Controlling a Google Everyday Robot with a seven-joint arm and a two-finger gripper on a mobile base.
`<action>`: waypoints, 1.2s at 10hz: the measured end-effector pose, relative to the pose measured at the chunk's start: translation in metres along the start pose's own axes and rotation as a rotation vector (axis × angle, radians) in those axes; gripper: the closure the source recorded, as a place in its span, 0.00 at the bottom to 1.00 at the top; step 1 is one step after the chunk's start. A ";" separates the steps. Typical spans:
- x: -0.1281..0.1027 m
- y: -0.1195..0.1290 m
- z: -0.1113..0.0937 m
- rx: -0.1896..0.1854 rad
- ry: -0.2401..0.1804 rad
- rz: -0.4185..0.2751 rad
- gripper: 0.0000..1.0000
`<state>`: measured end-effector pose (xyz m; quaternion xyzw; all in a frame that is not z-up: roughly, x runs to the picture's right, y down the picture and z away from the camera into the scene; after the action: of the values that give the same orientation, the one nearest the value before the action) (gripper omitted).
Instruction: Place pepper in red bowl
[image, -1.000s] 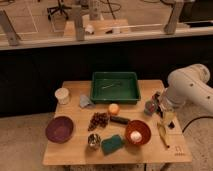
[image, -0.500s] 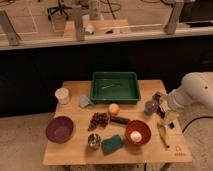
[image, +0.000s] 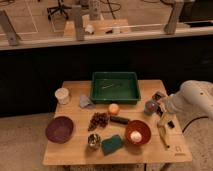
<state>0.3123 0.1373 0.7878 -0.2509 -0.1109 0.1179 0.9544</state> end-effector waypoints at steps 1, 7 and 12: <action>0.001 -0.007 0.010 0.002 -0.011 0.008 0.20; -0.010 -0.024 0.014 0.000 -0.102 0.060 0.24; -0.022 -0.024 0.024 -0.008 -0.147 0.081 0.75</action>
<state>0.2888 0.1211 0.8168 -0.2496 -0.1709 0.1743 0.9371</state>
